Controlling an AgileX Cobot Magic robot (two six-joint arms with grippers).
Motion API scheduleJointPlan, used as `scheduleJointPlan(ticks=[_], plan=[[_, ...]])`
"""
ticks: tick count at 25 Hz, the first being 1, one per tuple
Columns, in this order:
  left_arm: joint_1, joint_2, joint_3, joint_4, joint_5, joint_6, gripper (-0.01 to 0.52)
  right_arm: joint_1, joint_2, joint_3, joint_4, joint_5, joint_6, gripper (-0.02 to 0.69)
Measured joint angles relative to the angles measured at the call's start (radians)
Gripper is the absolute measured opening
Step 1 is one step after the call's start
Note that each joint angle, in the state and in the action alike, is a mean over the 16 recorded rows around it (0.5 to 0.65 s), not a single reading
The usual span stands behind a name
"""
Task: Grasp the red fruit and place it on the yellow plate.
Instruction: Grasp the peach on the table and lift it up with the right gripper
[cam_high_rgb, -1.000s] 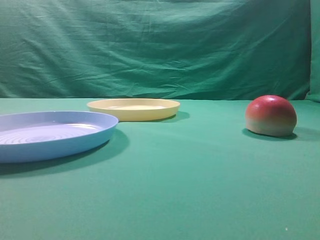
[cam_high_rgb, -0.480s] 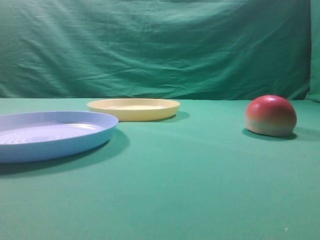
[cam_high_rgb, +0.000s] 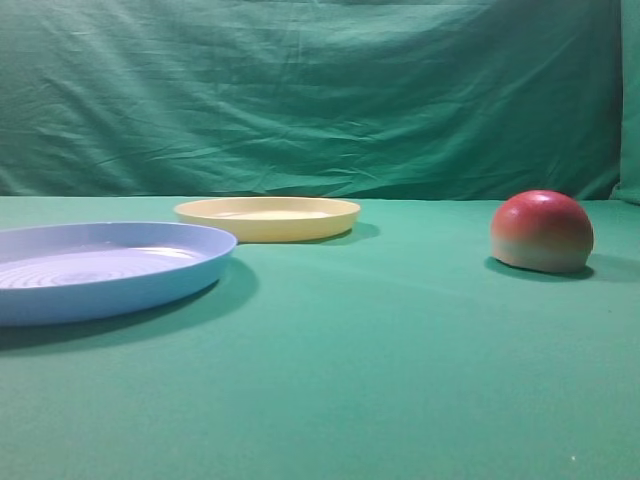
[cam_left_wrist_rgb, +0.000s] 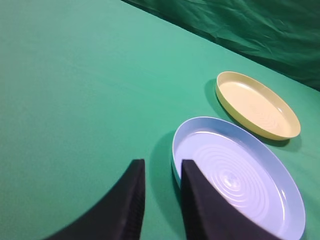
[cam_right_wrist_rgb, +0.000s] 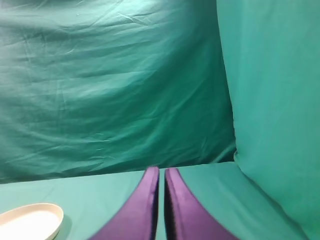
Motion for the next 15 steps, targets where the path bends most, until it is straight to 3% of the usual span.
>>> scheduleJointPlan(ticks=[9,15], plan=[[0.0,0.0,0.0,0.0,0.0,0.0,0.157,0.0,0.374,-0.295,0.021,0.335,-0.118,0.0],[0.0,0.0,0.0,0.0,0.0,0.0,0.157,0.0,0.666,-0.442,0.121,0.46,-0.188,0.0]])
